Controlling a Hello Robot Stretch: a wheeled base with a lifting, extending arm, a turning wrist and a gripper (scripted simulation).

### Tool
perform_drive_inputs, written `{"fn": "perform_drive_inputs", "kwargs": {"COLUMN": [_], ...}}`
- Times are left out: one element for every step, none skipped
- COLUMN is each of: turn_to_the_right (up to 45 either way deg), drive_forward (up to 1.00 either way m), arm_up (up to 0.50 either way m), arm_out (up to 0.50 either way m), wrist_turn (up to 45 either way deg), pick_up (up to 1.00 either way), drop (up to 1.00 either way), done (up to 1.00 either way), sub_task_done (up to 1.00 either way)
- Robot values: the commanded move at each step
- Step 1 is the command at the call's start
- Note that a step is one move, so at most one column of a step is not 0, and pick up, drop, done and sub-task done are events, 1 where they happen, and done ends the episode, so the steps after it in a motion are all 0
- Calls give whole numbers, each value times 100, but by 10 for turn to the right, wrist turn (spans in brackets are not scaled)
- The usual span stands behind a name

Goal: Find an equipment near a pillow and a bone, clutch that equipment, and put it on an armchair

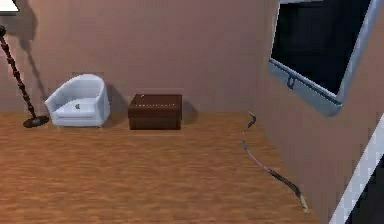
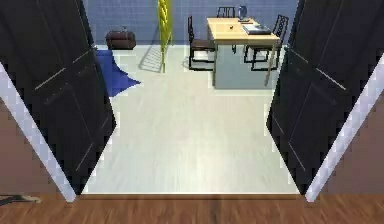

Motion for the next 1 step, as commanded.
{"fn": "perform_drive_inputs", "kwargs": {"turn_to_the_right": [450], "drive_forward": [0], "arm_up": [0], "arm_out": [0], "wrist_turn": [0], "pick_up": [0], "drop": [0], "done": [0], "sub_task_done": [0]}}
